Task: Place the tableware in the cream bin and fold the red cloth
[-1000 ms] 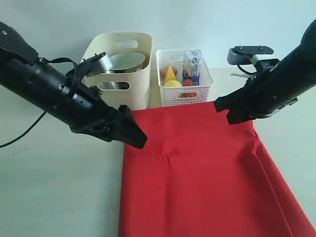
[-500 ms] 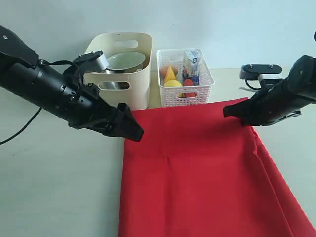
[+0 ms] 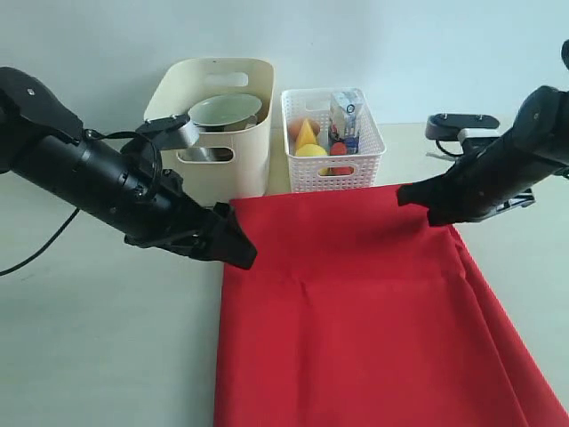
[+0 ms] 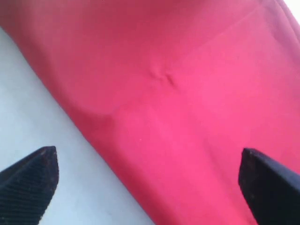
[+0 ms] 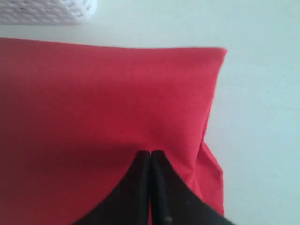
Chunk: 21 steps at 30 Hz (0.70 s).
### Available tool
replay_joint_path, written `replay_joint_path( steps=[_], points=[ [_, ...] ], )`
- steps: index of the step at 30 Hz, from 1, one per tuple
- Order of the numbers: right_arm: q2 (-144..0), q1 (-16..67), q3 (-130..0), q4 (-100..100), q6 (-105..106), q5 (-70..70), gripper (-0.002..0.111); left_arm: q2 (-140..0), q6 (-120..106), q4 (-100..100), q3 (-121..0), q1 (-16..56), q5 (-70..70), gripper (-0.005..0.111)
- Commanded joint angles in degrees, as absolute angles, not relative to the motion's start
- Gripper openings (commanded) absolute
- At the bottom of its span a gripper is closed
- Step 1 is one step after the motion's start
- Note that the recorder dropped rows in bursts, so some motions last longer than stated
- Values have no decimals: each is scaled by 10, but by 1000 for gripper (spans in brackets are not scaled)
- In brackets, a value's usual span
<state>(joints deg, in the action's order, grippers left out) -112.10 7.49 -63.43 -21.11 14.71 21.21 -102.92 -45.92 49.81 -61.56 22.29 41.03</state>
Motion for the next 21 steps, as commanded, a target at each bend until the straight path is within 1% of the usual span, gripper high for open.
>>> replay_joint_path(
  steps=[1, 5, 7, 9, 12, 14, 15, 16, 17, 18, 20, 21],
  points=[
    [-1053, 73, -640, -206, 147, 253, 0, -1030, -450, 503, -615, 226, 412, 101],
    [-995, 73, -640, -205, 148, 319, 0, -1030, -450, 503, -615, 226, 416, 101],
    [-972, 73, -640, -193, 148, 360, 5, -1029, -450, 502, -615, 226, 416, 101],
    [-955, 73, -640, -179, 146, 399, 13, -1027, -452, 499, -615, 226, 416, 101],
    [-936, 73, -637, -152, 132, 459, 30, -1012, -456, 498, -615, 226, 417, 100],
    [-923, 73, -631, -136, 123, 486, 41, -996, -460, 498, -615, 226, 424, 92],
    [-916, 73, -626, -130, 121, 494, 46, -989, -460, 498, -615, 226, 428, 85],
    [-907, 73, -618, -129, 121, 496, 50, -977, -460, 497, -615, 226, 432, 71],
    [-900, 73, -610, -129, 121, 493, 52, -969, -460, 495, -615, 226, 438, 61],
    [-888, 73, -597, -129, 121, 487, 54, -959, -460, 492, -615, 226, 446, 46],
    [-873, 73, -578, -127, 121, 478, 56, -939, -460, 485, -615, 226, 459, 14],
    [-862, 73, -570, -123, 121, 477, 56, -930, -460, 483, -615, 225, 468, 0]
  ],
)
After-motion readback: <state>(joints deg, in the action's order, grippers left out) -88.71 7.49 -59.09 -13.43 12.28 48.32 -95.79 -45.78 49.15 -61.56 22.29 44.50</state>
